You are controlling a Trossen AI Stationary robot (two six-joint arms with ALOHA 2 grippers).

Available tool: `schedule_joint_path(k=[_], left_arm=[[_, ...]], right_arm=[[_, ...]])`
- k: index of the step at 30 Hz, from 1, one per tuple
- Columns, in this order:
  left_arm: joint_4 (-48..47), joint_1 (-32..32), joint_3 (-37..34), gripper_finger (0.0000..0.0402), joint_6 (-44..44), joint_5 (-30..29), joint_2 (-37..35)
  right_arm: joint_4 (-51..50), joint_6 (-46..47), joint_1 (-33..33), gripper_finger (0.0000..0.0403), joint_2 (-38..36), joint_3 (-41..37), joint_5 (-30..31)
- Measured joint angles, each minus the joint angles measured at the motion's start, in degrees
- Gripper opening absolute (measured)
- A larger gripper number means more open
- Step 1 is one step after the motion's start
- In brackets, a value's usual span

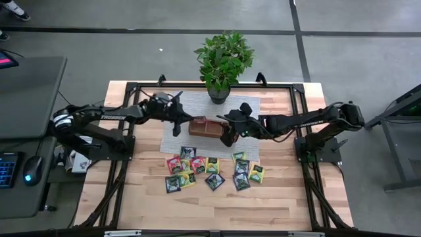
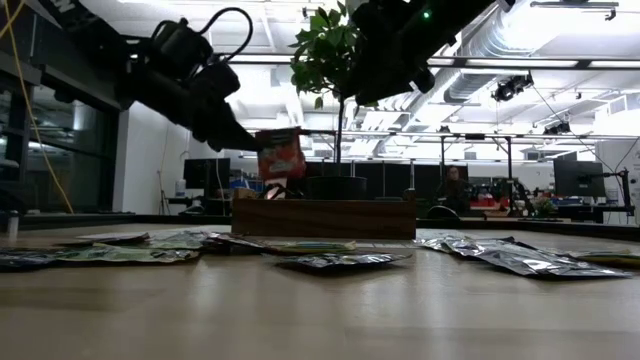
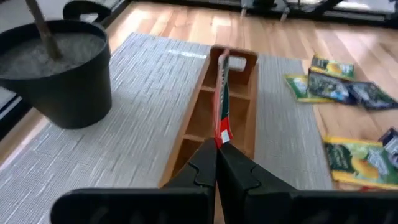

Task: Pick & Place Tea
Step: Put the red tea bag into the left section of the wooden organizer

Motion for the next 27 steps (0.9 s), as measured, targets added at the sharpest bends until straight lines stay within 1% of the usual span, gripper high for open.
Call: schedule_joint_path(k=[4, 7, 11, 14, 17, 21, 25, 27], left_arm=[[-6.07, 2.22, 3.68, 0.0000, 5.54, 2.65, 0.21], [-10.74, 3.68, 6.86, 0.0000, 10.21, 4.73, 1.73], [-16.42, 5.51, 11.26, 0.0000, 14.15, 7.52, 3.94], [-18.75, 5.28, 12.91, 0.0000, 15.89, 7.58, 6.24], [-18.76, 5.26, 13.24, 0.0000, 16.01, 8.44, 7.61], [-19.23, 5.28, 13.27, 0.0000, 16.03, 7.17, 9.22], [-19.76, 5.28, 13.27, 0.0000, 16.08, 4.83, 9.42], [-20.30, 5.28, 13.27, 0.0000, 16.08, 4.77, 9.44]], right_arm=[[0.00, 0.04, 0.00, 0.0206, 0.02, 0.00, -0.02], [0.00, 0.20, 0.00, 0.0206, 0.00, 0.00, -0.02], [0.02, 0.22, 0.00, 0.0206, 0.02, 0.00, -0.02], [0.02, 1.31, 0.00, 0.0206, 0.02, 0.00, -0.02], [0.02, 1.49, 0.00, 0.0206, 0.01, 0.00, -0.01], [0.02, 1.51, 0.00, 0.0206, 0.01, 0.00, -0.01], [0.02, 1.53, 0.00, 0.0206, 0.02, 0.00, -0.02], [0.02, 1.53, 0.00, 0.0206, 0.00, 0.00, -0.02]])
